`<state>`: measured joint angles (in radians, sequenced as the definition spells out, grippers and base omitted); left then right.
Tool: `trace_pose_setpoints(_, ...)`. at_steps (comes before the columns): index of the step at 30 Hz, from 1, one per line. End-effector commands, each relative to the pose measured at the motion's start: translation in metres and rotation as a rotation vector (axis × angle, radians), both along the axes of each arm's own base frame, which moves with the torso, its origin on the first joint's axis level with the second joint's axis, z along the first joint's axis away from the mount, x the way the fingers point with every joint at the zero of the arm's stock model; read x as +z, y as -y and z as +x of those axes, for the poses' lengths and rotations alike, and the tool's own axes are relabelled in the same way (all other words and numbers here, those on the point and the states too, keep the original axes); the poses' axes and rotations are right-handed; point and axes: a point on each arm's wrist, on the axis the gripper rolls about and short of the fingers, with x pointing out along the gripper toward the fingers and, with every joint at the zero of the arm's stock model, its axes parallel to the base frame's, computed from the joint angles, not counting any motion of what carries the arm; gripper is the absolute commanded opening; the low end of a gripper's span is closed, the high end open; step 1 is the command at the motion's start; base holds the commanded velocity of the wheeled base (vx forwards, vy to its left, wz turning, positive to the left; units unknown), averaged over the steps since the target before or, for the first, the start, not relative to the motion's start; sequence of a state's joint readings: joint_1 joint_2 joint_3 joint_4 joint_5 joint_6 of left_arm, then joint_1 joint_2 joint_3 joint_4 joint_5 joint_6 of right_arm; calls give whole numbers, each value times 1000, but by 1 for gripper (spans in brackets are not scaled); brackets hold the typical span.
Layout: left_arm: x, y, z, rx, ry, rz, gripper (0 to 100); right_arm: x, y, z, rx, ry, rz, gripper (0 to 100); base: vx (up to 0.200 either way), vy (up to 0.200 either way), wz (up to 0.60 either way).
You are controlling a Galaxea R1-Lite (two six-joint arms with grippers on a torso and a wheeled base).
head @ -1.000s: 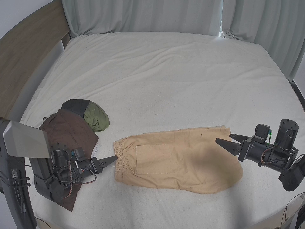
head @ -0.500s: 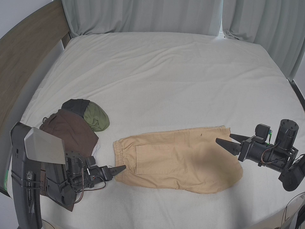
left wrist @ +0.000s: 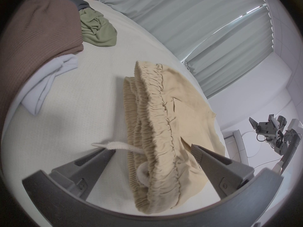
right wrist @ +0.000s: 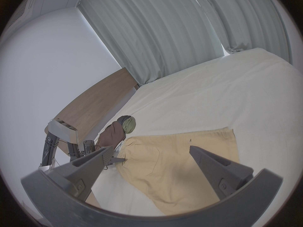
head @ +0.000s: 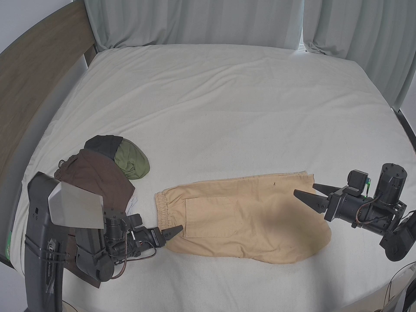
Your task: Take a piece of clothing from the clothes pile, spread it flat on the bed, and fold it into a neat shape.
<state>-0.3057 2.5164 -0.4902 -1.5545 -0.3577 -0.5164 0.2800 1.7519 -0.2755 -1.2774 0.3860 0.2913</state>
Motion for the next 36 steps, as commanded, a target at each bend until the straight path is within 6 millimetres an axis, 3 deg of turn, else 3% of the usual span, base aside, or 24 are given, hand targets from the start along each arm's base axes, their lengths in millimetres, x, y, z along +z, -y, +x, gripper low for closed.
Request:
trace_pose_setpoints(1,-6,7,1,-15,-13,-5,100,-1,0,0,1,-4,-1,100,0,0,0)
trace_pose_setpoints(11,2,18,10,46,-24,-93,100,-1,0,0,1,-5,-1,100,0,0,0)
trace_pose_setpoints(30,1,17,12,66,-19,-95,100,-5,-1,1,6,-13,-12,100,0,0,0)
trace_pose_setpoints(31,1,17,12,67,-18,-93,0,-5,-1,1,6,-12,-13,100,0,0,0)
trace_pose_setpoints(36,-1,17,13,81,-16,-89,0,-8,-1,1,7,-26,-18,100,0,0,0)
